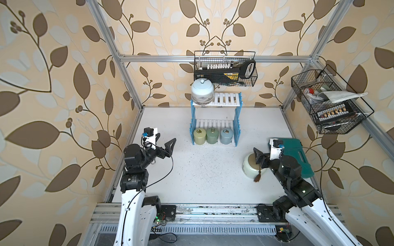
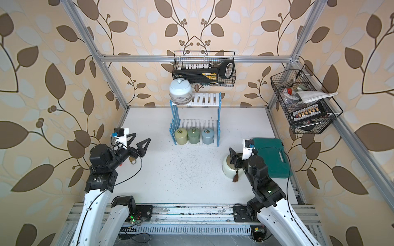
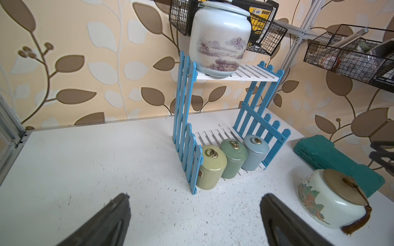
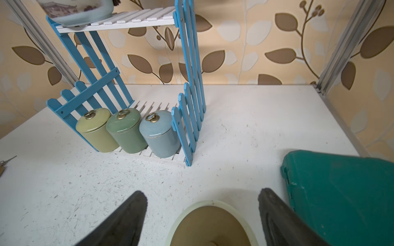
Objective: Remove the tea canisters from the shelf
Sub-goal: Place the tea canister at the center of the board, then pick up the tea canister from the shelf.
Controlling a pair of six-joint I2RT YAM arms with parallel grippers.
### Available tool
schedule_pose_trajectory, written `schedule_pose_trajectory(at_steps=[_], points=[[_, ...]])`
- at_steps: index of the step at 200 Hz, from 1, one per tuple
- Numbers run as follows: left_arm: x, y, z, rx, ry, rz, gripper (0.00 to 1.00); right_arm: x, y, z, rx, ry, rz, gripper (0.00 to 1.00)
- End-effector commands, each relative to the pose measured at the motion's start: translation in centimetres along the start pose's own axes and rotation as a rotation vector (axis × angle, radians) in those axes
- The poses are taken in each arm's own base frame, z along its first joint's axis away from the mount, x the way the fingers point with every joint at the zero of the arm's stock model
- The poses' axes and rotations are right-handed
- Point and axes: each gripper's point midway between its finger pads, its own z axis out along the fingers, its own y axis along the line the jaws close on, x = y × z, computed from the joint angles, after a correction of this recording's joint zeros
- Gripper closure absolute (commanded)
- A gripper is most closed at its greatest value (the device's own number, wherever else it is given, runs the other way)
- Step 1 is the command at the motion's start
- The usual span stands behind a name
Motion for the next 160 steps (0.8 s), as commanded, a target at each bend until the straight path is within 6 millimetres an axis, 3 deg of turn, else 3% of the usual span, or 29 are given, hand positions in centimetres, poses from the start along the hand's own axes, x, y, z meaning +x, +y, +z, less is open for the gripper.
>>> schedule_pose_trajectory(at_steps=[1,18,55,101,160], points=[[-2.8,-1.1,-0.5,0.033,-0.046,0.049,0.01,-0.9,0.1,-0.8,0.001,0.026,-0.030,0.08],[-3.0,-1.2,-0.4,0.034,-0.037,0.073,0.01,-1.9,0.2,-1.3,-0.005,0.025,-0.052,0.01],[-4.0,-1.7,-0.2,0.051,-0.025,0.094,0.01,-3.2,-0.5,-2.2,0.031,0.019,-0.108,0.01],[-5.1,-2.3,0.6,0.086,0.016,0.093,0.01,-1.5,-0.2,-2.3,-0.007,0.085,-0.277,0.01],[-8.7,-2.9,2.0,0.120,0.062,0.084,0.01,-0.2,-0.4,-3.4,-0.034,-0.031,-0.240,0.01]])
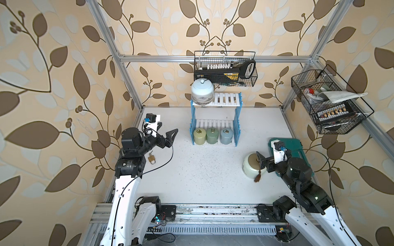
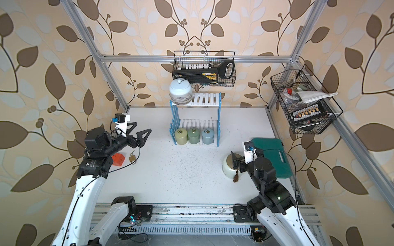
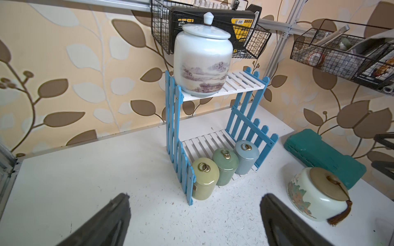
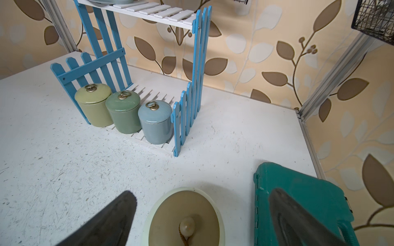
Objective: Remove the tea canisters from the shelf
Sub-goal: Pick up the tea canister from the shelf.
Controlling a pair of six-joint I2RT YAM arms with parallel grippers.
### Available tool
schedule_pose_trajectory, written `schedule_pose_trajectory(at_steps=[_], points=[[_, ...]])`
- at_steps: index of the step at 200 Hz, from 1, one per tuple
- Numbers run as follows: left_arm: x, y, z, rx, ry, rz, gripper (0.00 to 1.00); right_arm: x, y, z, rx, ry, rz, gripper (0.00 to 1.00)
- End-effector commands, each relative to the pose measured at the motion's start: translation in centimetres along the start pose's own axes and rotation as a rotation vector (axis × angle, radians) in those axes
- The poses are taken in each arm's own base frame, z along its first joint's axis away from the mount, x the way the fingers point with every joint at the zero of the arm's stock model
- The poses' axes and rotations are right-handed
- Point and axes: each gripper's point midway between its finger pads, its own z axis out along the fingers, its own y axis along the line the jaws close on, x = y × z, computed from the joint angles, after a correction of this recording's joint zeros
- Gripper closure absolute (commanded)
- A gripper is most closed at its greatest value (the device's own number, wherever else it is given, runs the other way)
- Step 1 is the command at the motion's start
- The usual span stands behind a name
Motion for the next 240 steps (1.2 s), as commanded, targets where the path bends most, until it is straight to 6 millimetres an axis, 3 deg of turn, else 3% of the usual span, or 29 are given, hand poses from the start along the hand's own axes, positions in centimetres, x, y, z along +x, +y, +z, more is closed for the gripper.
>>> schedule_pose_trajectory(at_steps=[1,41,71,112,153,157,227,231,240], points=[[-2.7,-0.8,0.1,0.039,-0.002,0.024,0.01,0.6,0.2,-0.4,-0.013,-0.047,-0.009,0.01],[-6.1,-0.9,1.7,0.063,-0.013,0.051,0.01,0.2,0.7,-2.0,-0.059,-0.163,0.008,0.01],[-8.5,-0.9,3.1,0.084,-0.024,0.070,0.01,0.0,2.6,-2.5,-0.168,-0.205,-0.025,0.01],[-11.1,-0.7,5.7,0.112,0.009,0.053,0.01,-1.2,2.4,-3.6,-0.172,-0.284,-0.017,0.01],[-13.5,-0.5,8.7,0.126,0.018,0.049,0.01,-2.3,4.2,-5.3,-0.294,-0.346,-0.038,0.01],[-12.8,0.0,10.1,0.129,0.044,0.039,0.01,-2.4,4.4,-5.4,-0.309,-0.349,-0.043,0.01],[-14.5,-1.6,15.6,0.186,0.038,0.153,0.01,-2.7,4.1,-5.7,-0.300,-0.357,-0.040,0.01],[-15.6,-1.6,15.6,0.180,0.017,0.164,0.01,-2.7,4.1,-5.7,-0.297,-0.358,-0.040,0.01],[-16.0,-1.4,16.2,0.170,0.015,0.159,0.01,-2.8,3.9,-5.7,-0.287,-0.358,-0.038,0.01]])
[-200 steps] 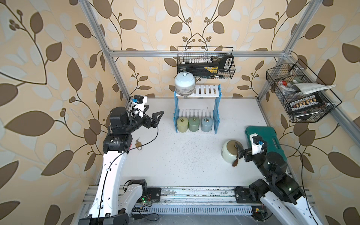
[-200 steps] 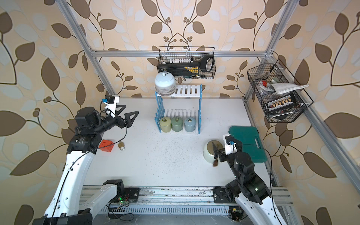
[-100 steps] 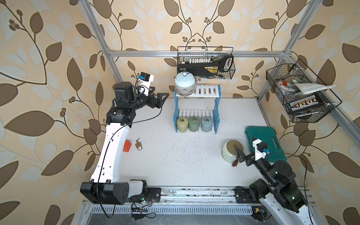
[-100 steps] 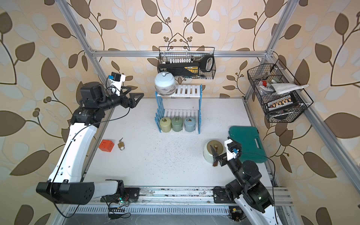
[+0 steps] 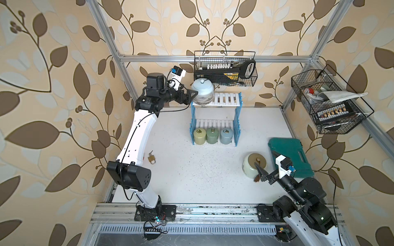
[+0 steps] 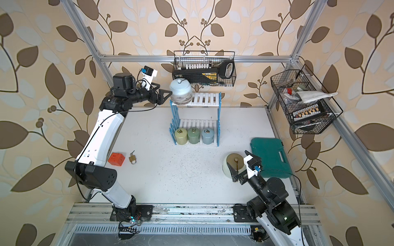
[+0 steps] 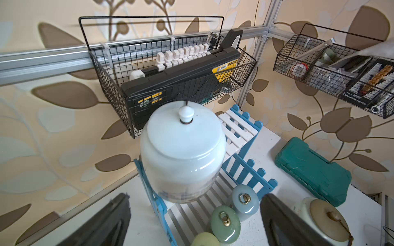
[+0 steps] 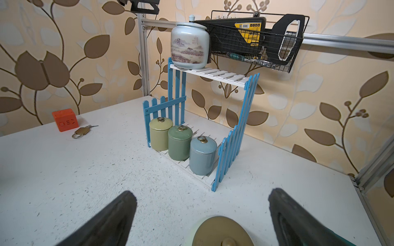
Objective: Remove the tea canisters from the shelf
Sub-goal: Pick up the tea canister from the shelf.
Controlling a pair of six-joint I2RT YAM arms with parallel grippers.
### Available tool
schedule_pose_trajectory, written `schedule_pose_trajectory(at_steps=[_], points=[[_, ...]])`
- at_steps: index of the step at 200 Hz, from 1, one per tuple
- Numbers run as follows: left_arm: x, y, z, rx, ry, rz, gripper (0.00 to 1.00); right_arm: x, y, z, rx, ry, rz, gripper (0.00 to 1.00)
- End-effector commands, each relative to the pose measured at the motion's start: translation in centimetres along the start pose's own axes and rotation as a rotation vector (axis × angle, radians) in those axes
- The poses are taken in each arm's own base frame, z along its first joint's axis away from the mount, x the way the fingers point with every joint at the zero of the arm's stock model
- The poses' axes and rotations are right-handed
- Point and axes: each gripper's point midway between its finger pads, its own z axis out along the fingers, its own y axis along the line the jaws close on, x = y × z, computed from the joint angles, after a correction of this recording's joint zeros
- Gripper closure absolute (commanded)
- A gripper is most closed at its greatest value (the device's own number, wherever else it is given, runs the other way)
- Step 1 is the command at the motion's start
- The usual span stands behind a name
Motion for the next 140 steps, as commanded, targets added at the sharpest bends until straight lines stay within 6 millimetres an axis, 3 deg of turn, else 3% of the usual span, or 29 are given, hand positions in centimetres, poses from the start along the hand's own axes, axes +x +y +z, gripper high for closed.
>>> schedule_pose_trajectory(at_steps=[1,38,97,140], points=[[-3.1,0.1,-0.1,-0.027,-0.060,0.065,0.01,-1.5,-0.1,-0.6,0.001,-0.048,-0.008,0.01],[-3.9,0.7,2.2,-0.015,-0.059,0.067,0.02,-1.5,-0.3,-0.6,0.013,-0.045,-0.011,0.01],[-5.0,1.7,5.5,-0.021,-0.077,0.122,0.10,-1.3,-0.6,-0.5,0.032,-0.038,-0.015,0.01],[-4.3,1.3,7.7,-0.008,-0.072,0.154,0.16,-1.1,-0.5,-0.4,0.027,-0.034,-0.024,0.01]])
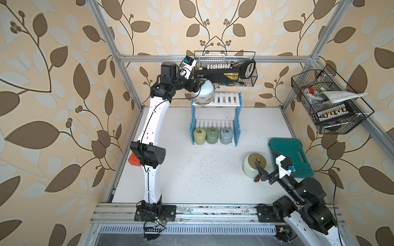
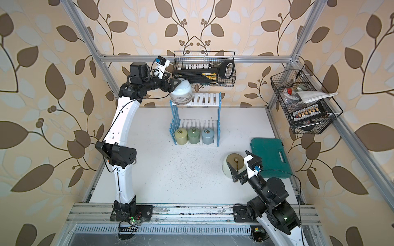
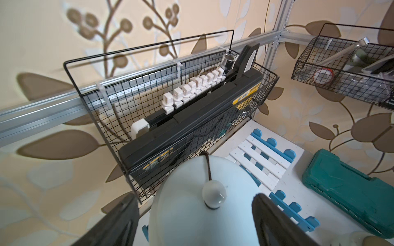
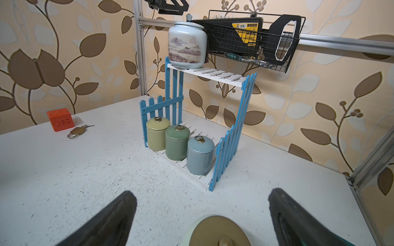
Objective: Remove the tea canisters from the shelf
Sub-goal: Pick up the tea canister from the shelf.
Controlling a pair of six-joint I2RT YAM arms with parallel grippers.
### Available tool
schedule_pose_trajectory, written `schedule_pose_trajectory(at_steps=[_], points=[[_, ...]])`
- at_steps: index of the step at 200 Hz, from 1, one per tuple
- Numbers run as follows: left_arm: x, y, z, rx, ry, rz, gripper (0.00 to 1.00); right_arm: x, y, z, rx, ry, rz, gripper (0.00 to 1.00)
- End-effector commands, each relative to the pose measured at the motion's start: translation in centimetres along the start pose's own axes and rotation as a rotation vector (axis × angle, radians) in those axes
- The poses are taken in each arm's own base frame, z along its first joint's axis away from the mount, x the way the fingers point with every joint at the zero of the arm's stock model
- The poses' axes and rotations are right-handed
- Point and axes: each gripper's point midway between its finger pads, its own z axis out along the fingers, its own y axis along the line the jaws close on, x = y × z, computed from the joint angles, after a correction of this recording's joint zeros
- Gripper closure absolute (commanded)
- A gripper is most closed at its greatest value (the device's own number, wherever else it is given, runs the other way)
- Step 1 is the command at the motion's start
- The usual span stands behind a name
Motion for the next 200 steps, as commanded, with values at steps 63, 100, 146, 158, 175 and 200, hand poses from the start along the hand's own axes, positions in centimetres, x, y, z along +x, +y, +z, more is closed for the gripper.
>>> schedule_pose_trajectory(at_steps=[63,100,146,158,175,200], points=[[-1.0,0.1,1.3,-0.027,-0.044,0.046,0.30,-1.0,-0.3,-0.4,0.017,-0.033,-0.020,0.01],[-0.4,0.8,2.1,-0.054,-0.038,0.034,0.41,-1.0,-0.2,-0.4,0.010,-0.031,-0.023,0.01],[0.3,1.1,2.7,-0.058,-0.024,0.040,0.54,-1.0,-0.2,-0.4,0.009,-0.030,-0.027,0.01],[0.3,1.2,2.7,-0.066,-0.024,0.039,0.60,-1.0,-0.3,-0.4,0.016,-0.030,-0.027,0.01],[0.4,1.1,2.8,-0.061,-0.018,0.041,0.70,-0.9,-0.2,-0.4,0.008,-0.029,-0.027,0.01],[0.4,1.0,2.8,-0.062,-0.019,0.035,0.87,-0.9,-0.2,-0.4,0.012,-0.027,-0.028,0.01]])
